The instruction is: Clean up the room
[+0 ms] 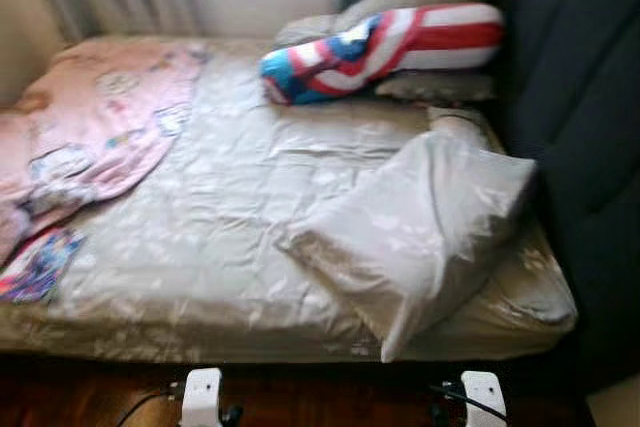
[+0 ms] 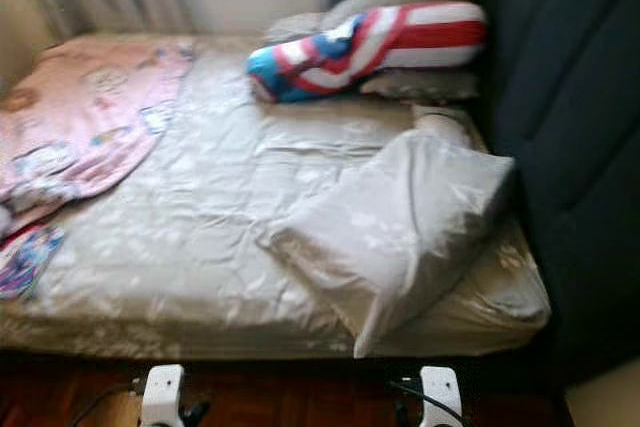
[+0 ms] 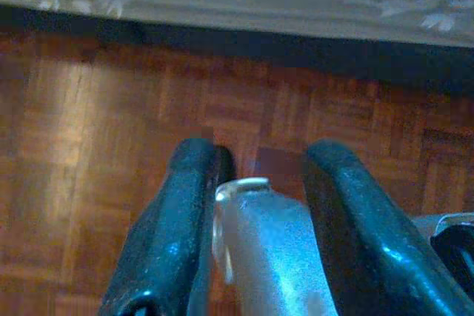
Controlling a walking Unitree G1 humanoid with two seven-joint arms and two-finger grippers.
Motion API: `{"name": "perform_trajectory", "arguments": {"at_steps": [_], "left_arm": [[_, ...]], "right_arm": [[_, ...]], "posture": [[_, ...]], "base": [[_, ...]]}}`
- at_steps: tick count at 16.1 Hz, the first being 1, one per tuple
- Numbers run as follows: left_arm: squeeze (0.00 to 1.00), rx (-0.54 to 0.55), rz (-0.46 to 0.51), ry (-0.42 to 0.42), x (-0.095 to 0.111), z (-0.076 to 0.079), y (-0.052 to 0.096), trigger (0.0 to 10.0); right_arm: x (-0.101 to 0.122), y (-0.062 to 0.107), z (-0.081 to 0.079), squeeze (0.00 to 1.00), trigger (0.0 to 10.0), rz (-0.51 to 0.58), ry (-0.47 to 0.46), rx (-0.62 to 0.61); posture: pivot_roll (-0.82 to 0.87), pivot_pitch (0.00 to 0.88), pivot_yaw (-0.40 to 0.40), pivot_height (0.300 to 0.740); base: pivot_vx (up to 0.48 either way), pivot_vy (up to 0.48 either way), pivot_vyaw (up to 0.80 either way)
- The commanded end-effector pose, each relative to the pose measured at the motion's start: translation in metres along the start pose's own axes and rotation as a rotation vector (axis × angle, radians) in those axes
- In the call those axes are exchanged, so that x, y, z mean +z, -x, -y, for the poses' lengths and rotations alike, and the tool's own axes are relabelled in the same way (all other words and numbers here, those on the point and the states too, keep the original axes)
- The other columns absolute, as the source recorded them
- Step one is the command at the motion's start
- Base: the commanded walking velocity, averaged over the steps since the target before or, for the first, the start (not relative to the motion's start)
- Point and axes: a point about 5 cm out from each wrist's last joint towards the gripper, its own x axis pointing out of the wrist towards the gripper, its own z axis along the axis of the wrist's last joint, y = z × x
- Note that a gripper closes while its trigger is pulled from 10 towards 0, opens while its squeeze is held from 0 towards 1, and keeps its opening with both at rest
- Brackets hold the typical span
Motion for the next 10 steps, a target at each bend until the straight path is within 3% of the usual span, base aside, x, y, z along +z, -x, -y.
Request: {"name": "perform_trajectory", "arguments": {"at_steps": [1, 8, 10], "left_arm": [[0.0, 0.018, 0.004, 0.006, 0.0008, -0.0044, 0.0004, 10.0], [0.0, 0.02, -0.003, 0.023, -0.0014, -0.0047, 0.0009, 10.0], [0.0, 0.02, -0.002, 0.025, -0.0014, -0.0044, 0.0009, 10.0]], "right_arm": [[-0.0035, 0.0002, -0.0044, 0.0, 10.0, -0.01, -0.007, 0.013], [-0.0024, 0.0, -0.0043, 0.0, 10.0, -0.007, -0.003, 0.015], [-0.0024, 0.0, -0.0043, 0.0, 10.0, -0.006, -0.005, 0.016]], "posture": [[0.04, 0.077, -0.021, 0.74], [0.04, 0.079, -0.022, 0.74], [0.04, 0.079, -0.024, 0.74]], "base": [[0.0, 0.0, 0.0], [0.0, 0.0, 0.0], [0.263, 0.0, 0.0]]}}
